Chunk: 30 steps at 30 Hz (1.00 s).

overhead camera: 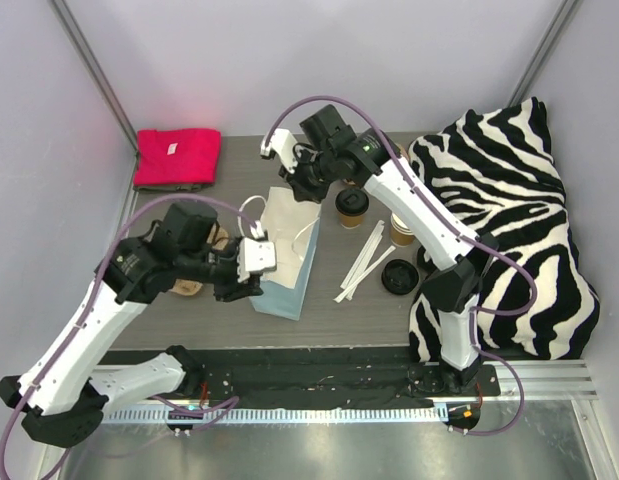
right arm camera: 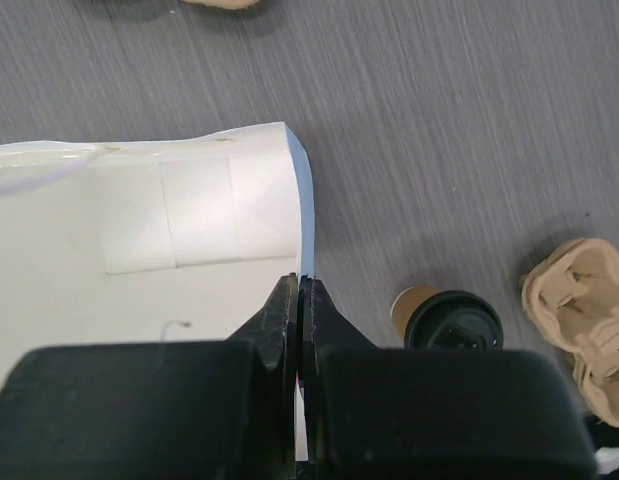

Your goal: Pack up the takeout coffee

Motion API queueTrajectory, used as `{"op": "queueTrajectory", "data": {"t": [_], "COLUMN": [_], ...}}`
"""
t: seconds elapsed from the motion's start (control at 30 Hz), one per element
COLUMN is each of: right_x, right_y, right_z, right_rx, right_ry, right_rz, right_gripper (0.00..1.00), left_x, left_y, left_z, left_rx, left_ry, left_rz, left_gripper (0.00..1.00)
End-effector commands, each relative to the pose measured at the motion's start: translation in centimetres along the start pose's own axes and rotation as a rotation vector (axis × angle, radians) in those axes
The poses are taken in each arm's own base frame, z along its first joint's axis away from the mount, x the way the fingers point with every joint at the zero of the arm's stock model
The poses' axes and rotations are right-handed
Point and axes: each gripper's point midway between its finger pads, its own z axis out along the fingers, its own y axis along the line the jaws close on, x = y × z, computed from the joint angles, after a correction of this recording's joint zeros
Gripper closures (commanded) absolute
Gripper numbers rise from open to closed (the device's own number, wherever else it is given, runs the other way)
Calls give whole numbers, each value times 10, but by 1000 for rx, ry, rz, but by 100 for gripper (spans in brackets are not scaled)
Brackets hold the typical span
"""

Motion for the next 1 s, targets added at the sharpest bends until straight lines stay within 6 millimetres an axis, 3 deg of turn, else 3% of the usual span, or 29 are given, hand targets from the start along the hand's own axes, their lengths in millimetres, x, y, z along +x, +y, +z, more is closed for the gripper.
{"op": "queueTrajectory", "data": {"t": [0.0,0.07,0.2,0.37,0.47,0.53,0.57,0.63,0.7,0.77,0.97], "right_x": [-39,-40,-39,-46,-54,-56,-55,-49,-47,-46,-41], "right_y": [-9,-2,4,17,17,17,16,20,23,26,39], "right_z": [-32,-42,-52,-68,-73,-74,-74,-73,-73,-70,-67], "right_rx": [80,71,55,14,23,28,30,8,2,-2,-56], "right_ry": [-168,-201,-218,-269,-301,-303,-298,-285,-282,-275,-273], "right_rz": [-117,-167,-221,-274,-285,-296,-303,-330,-333,-321,-290], "right_gripper": [99,99,99,99,99,99,99,99,99,99,99], "left_x": [-64,-77,-100,-95,-71,-54,-45,-16,17,46,114], "left_y": [10,14,25,55,83,99,111,133,154,175,204], "left_z": [-46,-62,-92,-115,-119,-123,-119,-125,-119,-106,-78], "left_rx": [-90,-119,-204,-395,-533,-596,-607,-671,-647,-587,-454], "left_ry": [-186,-246,-336,-373,-314,-276,-246,-177,-86,34,302], "left_rz": [-137,-209,-299,-456,-539,-598,-629,-685,-762,-734,-605], "left_gripper": [52,42,33,25,15,14,6,4,0,0,0]}}
